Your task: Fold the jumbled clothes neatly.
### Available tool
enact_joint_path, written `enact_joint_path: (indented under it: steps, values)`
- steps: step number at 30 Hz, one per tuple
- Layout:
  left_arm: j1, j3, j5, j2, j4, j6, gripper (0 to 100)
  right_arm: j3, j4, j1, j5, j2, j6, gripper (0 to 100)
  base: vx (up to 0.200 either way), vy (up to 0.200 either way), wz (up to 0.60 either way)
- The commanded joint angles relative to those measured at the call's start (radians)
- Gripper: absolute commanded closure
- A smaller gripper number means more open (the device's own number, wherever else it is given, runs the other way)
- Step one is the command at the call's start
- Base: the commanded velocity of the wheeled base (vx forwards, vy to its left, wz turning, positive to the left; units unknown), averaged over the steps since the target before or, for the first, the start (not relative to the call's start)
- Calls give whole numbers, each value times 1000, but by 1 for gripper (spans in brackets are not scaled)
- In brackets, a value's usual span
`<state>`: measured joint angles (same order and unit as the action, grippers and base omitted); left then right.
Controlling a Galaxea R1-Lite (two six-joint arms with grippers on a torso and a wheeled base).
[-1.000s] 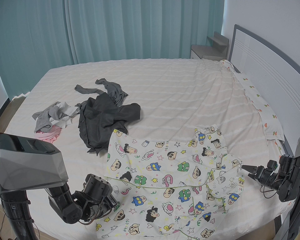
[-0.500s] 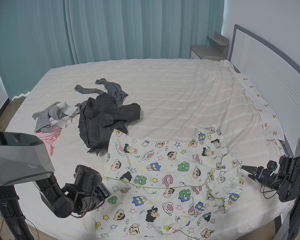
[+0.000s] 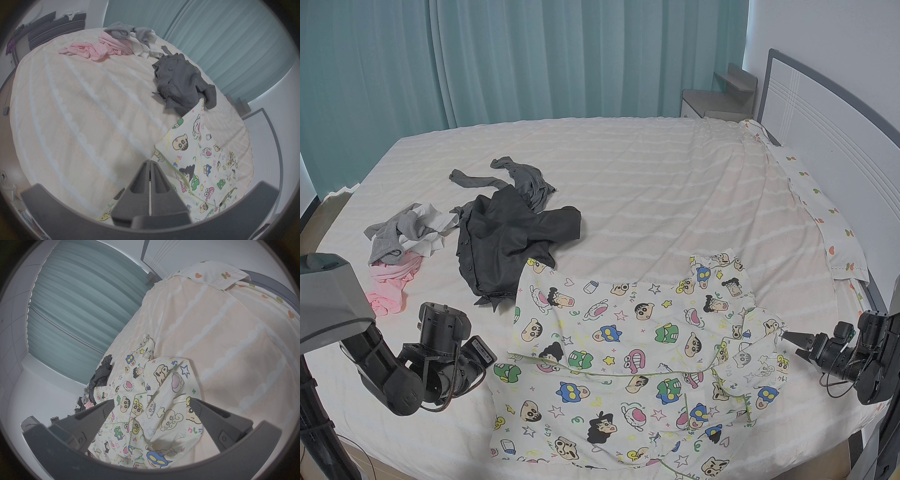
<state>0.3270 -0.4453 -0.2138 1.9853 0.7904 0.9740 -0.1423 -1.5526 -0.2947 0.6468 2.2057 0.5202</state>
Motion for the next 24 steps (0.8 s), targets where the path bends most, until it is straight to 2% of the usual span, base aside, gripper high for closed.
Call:
enact_joint_path:
  steps: [1, 16, 20, 23, 24]
  values:
    - [-22, 10, -1, -2, 12, 0, 100, 0, -15, 0, 1, 2, 0, 0, 0, 0, 0]
    - [-14, -15, -24, 61, 26, 5, 100, 1, -15, -4, -1, -1, 0, 0, 0, 0, 0]
    - [18, 62, -7, -43, 32, -1, 100, 17, -15, -4, -7, -8, -31, 0, 0, 0, 0]
    - [72, 145, 11, -163, 32, -28, 100, 70, -15, -3, -7, -21, -115, 0, 0, 0, 0]
    - [72, 145, 11, -163, 32, -28, 100, 70, -15, -3, -7, -21, -115, 0, 0, 0, 0]
